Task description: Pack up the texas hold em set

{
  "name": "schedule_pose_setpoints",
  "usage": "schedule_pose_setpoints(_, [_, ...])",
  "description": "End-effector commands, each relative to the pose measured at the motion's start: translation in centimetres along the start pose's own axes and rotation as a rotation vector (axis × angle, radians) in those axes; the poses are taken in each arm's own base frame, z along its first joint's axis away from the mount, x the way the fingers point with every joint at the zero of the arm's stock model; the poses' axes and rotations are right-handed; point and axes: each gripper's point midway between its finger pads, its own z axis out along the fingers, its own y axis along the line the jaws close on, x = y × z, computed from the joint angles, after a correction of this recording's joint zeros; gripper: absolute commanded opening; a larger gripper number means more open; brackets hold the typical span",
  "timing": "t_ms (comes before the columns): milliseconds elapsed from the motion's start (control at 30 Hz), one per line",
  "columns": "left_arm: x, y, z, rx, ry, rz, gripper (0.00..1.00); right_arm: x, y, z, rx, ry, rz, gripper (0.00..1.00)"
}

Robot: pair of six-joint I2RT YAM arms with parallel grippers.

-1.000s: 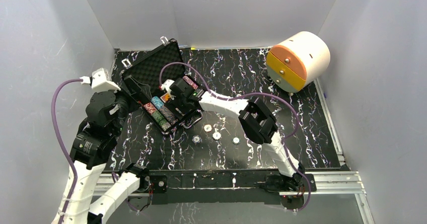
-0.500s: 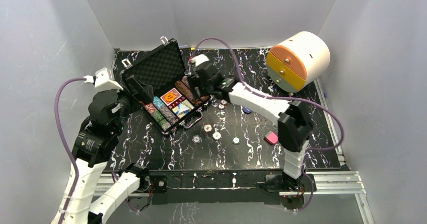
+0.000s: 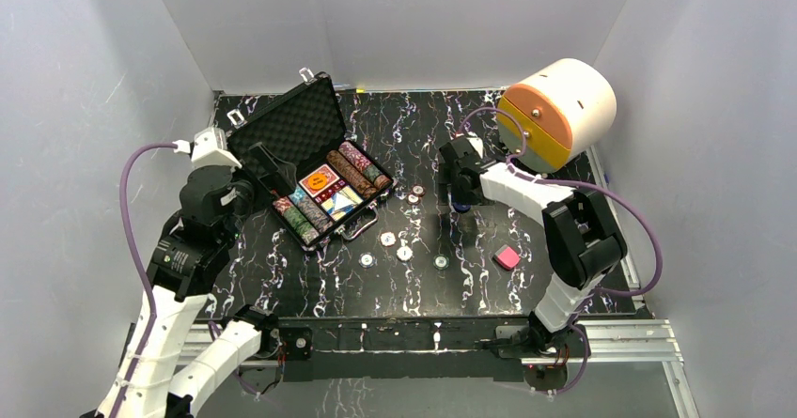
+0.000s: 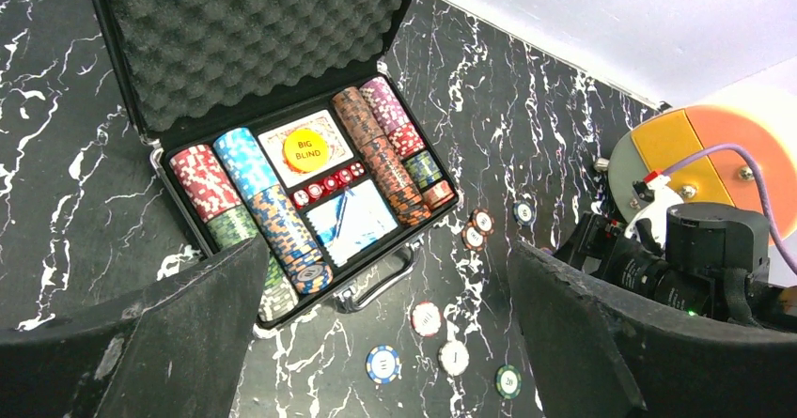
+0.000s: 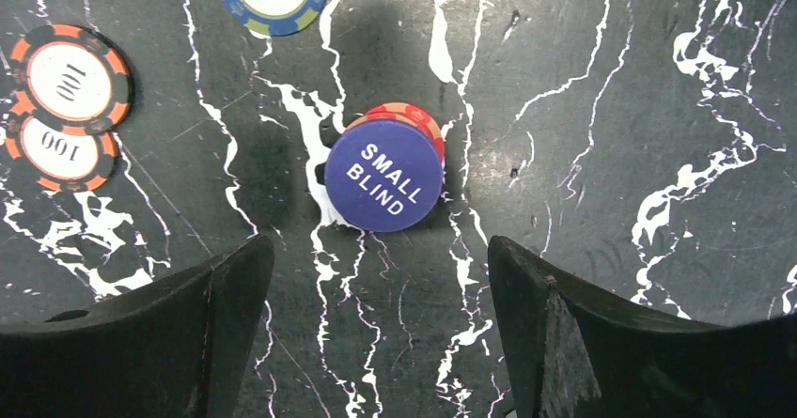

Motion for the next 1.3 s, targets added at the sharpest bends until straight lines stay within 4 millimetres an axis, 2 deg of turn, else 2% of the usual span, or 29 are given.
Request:
schedule_pose_setpoints(0, [0.0,-0.5,0.2,0.024,-0.004,-0.011,0.99,-1.8,0.5,-0.1,-0.037,-0.048,0.048,0.92])
schedule_pose_setpoints(167, [-0.1,-0.7,0.1,0.028,-0.004,-0.014,0.98,-1.3,0.2,2.1,-0.018,0.002,0.036,0.88])
schedule_pose_setpoints(300, [-0.1,-0.5,0.0,0.026,-0.008,-0.016,0.98,-1.4,-0.4,2.9,0.004,-0.010,0.020,0.84])
schedule_pose_setpoints(467, [-0.3,-0.6,0.0,0.024,-0.011,-0.013,0.98,-1.3,-0.1,3.7,-0.024,0.002,-0.019,0.79])
schedule_pose_setpoints(667, [-0.5,-0.7,0.1,0.025,-0.011,-0.015,0.98,-1.2,0.1,4.4,-0.033,0.032,-0.023,0.57])
schedule_pose_setpoints(767, [-0.6,-0.8,0.0,0.026,-0.012,-0.015,0.98,-1.9,0.1,3.7,-0.033,0.015,-0.015,0.52])
schedule_pose_setpoints(867, [-0.7,-0.8,0.0,0.024,-0.014,-0.015,0.98,-2.8,0.2,2.5,-0.045,-0.016,0.002,0.51])
schedule_pose_setpoints(1000, [-0.8,-0.7,0.1,0.019,-0.015,-0.016,0.98,-4.4,1.1,0.3,-0.086,-0.066,0.021,0.50])
schedule_pose_setpoints(1033, [-0.8,-0.8,0.1,0.020,-0.015,-0.017,0.98,-5.3,1.4,-1.0,-0.107,-0.099,0.030,0.50])
schedule_pose_setpoints(1167, [-0.9,-0.7,0.1,0.016,-0.020,-0.014,0.98,-6.7,3.9,-3.6,-0.190,-0.164,0.015,0.51])
schedule_pose_setpoints(1267, [-1.4,-0.7,-0.1,0.012,-0.034,-0.009,0.98,-7.3,6.9,-5.2,-0.252,-0.201,-0.026,0.51])
